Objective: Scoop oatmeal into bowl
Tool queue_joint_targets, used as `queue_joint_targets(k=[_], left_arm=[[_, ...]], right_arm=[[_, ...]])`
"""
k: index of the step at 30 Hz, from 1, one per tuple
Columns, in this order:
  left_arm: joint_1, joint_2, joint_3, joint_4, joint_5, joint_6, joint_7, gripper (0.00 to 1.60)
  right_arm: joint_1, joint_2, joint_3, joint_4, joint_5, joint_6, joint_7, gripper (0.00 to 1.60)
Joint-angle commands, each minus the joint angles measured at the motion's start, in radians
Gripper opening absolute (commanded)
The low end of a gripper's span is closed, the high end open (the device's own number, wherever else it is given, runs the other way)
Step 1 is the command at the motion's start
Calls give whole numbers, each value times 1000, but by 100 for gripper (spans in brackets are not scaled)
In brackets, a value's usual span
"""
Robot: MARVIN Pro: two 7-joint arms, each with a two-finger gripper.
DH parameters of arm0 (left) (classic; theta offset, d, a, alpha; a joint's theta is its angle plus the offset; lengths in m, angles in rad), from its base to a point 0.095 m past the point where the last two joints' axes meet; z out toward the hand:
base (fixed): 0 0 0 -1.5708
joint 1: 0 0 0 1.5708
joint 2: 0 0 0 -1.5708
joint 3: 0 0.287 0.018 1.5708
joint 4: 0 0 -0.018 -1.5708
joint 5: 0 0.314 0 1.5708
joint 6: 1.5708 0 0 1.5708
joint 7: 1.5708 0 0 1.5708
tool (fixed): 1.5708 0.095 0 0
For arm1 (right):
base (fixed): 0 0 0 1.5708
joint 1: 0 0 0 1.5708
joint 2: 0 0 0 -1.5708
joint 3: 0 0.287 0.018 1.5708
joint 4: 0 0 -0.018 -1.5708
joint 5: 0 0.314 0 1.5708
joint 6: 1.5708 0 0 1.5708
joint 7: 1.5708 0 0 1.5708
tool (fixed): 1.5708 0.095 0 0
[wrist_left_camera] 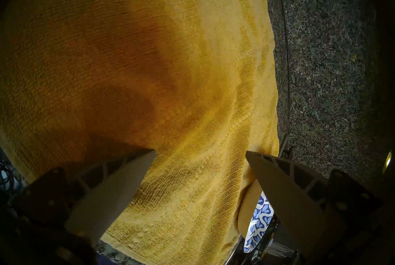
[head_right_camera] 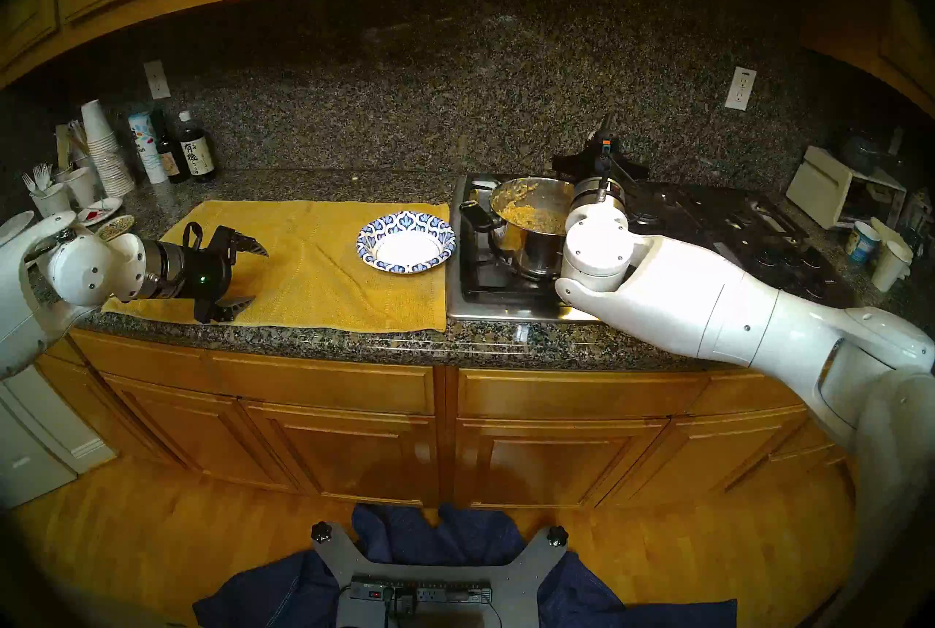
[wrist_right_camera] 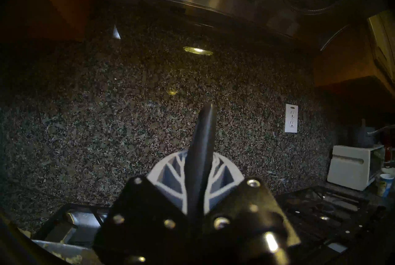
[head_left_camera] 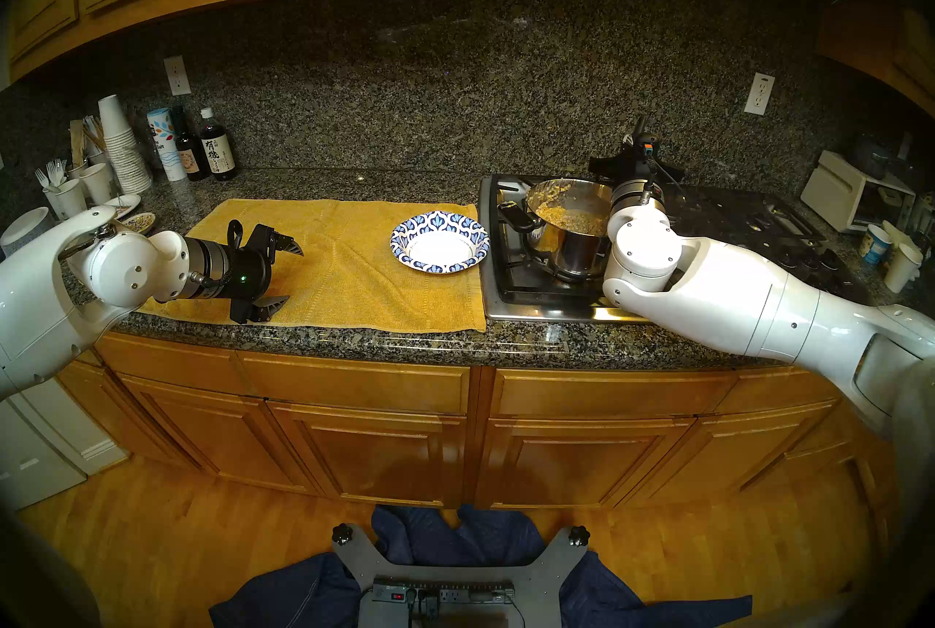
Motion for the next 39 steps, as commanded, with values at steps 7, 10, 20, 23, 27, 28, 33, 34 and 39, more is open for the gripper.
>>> queue_joint_targets(k=[7, 10, 20, 23, 27, 28, 33, 34, 39], left_arm=[[-2, -2, -1, 1, 1, 0, 1, 160], [-2, -2, -1, 2, 1, 0, 1, 160], [-3, -2, -1, 2, 1, 0, 2, 160], [-3, -3, -1, 2, 1, 0, 2, 160], [-3, -3, -1, 2, 1, 0, 2, 160], [-3, -3, -1, 2, 1, 0, 2, 160], [-3, -3, -1, 2, 1, 0, 2, 160], [-3, -3, -1, 2, 1, 0, 2, 160], [-3, -3, -1, 2, 1, 0, 2, 160]], right_arm=[[-11, -118, -16, 22, 40, -3, 23, 0], [-12, -128, -18, 24, 47, -4, 24, 0], [-7, -150, 7, 36, 97, -23, 23, 0], [-4, -138, 21, 21, 130, -36, 48, 0], [-2, -113, 44, -22, 190, -46, 76, 0], [-2, -113, 44, -22, 190, -46, 76, 0], [2, -85, 52, -73, 218, -42, 83, 0], [2, -85, 52, -73, 218, -42, 83, 0], [10, -67, 64, -96, 235, -49, 70, 0]])
